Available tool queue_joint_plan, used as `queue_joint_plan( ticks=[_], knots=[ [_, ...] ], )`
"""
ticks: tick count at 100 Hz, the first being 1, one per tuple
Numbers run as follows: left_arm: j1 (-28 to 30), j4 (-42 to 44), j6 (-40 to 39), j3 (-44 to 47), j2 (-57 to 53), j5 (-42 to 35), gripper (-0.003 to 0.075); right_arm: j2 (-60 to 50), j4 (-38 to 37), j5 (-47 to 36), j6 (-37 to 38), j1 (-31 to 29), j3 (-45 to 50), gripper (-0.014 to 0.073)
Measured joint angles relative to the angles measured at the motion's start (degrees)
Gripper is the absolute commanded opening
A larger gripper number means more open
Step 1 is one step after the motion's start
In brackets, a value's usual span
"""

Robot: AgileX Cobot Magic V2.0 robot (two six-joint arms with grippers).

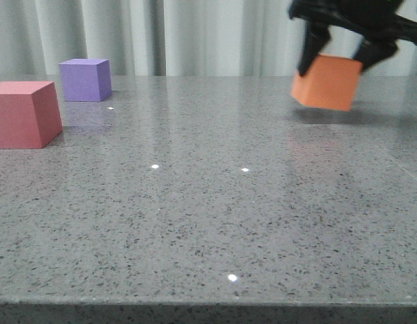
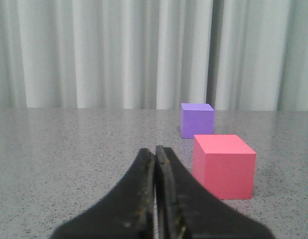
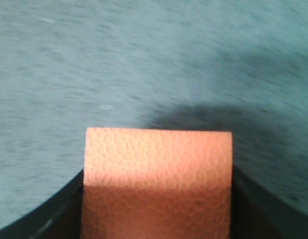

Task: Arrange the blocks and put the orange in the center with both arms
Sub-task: 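Lift the orange cube with the right gripper toward the table center, then lower the orange cube at the center and open the right gripper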

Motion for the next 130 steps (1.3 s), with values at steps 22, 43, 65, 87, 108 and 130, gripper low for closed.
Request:
queue_joint_plan(
  ticks=[22,43,65,87,108,130],
  knots=[
    [0.0,0.0,0.0,0.0,0.0,0.0,-0.002,2.3,-6.7,1.1,9.7,10.1,-8.8,0.0339],
    [0.0,0.0,0.0,0.0,0.0,0.0,-0.002,9.6,-18.0,7.4,21.3,17.6,-20.0,0.0339],
    [0.0,0.0,0.0,0.0,0.0,0.0,-0.002,15.8,-18.8,9.8,23.9,21.7,-27.1,0.0339],
    [0.0,0.0,0.0,0.0,0.0,0.0,-0.002,18.4,-18.8,10.0,25.1,22.4,-27.5,0.0341],
    [0.0,0.0,0.0,0.0,0.0,0.0,-0.002,19.8,-18.9,10.2,25.3,22.4,-27.6,0.0507],
    [0.0,0.0,0.0,0.0,0.0,0.0,-0.002,19.8,-18.9,10.4,25.3,22.4,-27.6,0.0662]
  ],
)
